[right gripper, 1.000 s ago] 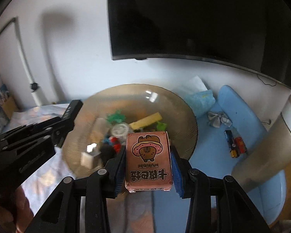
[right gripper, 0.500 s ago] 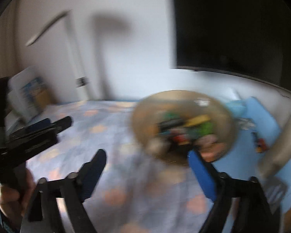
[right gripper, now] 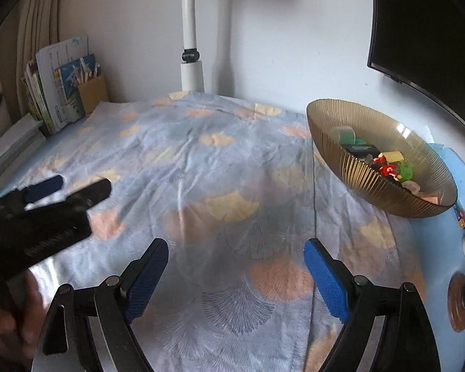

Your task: Organize rigid objects

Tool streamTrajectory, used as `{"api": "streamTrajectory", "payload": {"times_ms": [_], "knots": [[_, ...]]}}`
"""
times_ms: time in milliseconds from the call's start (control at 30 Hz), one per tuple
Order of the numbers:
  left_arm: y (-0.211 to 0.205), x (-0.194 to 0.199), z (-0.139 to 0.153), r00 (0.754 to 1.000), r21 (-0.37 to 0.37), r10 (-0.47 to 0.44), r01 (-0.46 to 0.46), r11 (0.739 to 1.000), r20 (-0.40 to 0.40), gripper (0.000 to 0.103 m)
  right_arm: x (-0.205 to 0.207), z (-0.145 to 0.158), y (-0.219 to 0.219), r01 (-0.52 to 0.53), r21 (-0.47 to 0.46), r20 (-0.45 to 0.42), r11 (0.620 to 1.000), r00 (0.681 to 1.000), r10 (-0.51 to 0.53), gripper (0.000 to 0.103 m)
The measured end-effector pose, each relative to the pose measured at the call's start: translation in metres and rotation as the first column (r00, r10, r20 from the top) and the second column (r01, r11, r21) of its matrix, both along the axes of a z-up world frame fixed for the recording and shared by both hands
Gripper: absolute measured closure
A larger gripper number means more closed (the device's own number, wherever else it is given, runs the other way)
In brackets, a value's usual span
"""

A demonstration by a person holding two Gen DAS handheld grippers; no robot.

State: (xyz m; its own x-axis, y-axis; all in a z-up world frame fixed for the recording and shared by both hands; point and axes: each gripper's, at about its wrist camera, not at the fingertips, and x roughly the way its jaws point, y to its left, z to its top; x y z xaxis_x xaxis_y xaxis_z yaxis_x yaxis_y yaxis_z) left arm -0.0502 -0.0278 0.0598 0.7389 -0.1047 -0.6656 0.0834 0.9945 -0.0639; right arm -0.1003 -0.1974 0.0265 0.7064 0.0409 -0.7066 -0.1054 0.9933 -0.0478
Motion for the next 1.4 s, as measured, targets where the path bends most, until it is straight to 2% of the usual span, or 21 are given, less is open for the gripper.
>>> {"api": "streamTrajectory", "payload": {"times_ms": [100, 200, 367, 633, 867, 1400], "knots": [[-0.008, -0.006, 0.004, 0.999, 0.039, -0.007, 0.005, 0.999, 0.045, 0.016, 0.000, -0.006, 0.002, 0.006, -0.010, -0.013, 1.000, 1.000, -0.006, 0.015], [-0.012, -0.010, 0.007, 0.997, 0.052, -0.032, 0.028, 0.998, 0.069, 0.005, -0.004, -0.005, 0.001, 0.011, -0.007, 0.011, 1.000, 1.000, -0.011, 0.015], [-0.006, -0.010, 0.009, 0.997, 0.031, 0.003, -0.005, 1.000, 0.079, 0.005, 0.000, -0.006, -0.002, 0.044, -0.016, 0.000, 0.999, 0.999, -0.044, 0.015], [-0.005, -0.009, 0.009, 0.997, 0.025, -0.002, 0.000, 1.000, 0.081, 0.005, 0.007, -0.010, -0.008, 0.066, 0.006, -0.042, 0.998, 0.997, -0.065, 0.015], [-0.004, -0.008, 0.008, 0.997, 0.014, 0.018, -0.019, 1.000, 0.072, 0.005, 0.009, -0.012, -0.003, 0.052, -0.029, -0.054, 0.998, 0.997, -0.054, 0.015], [-0.001, -0.006, 0.006, 0.998, 0.014, 0.029, -0.030, 0.999, 0.062, 0.004, 0.009, -0.014, -0.003, 0.047, -0.032, -0.065, 0.998, 0.997, -0.049, 0.015]]}}
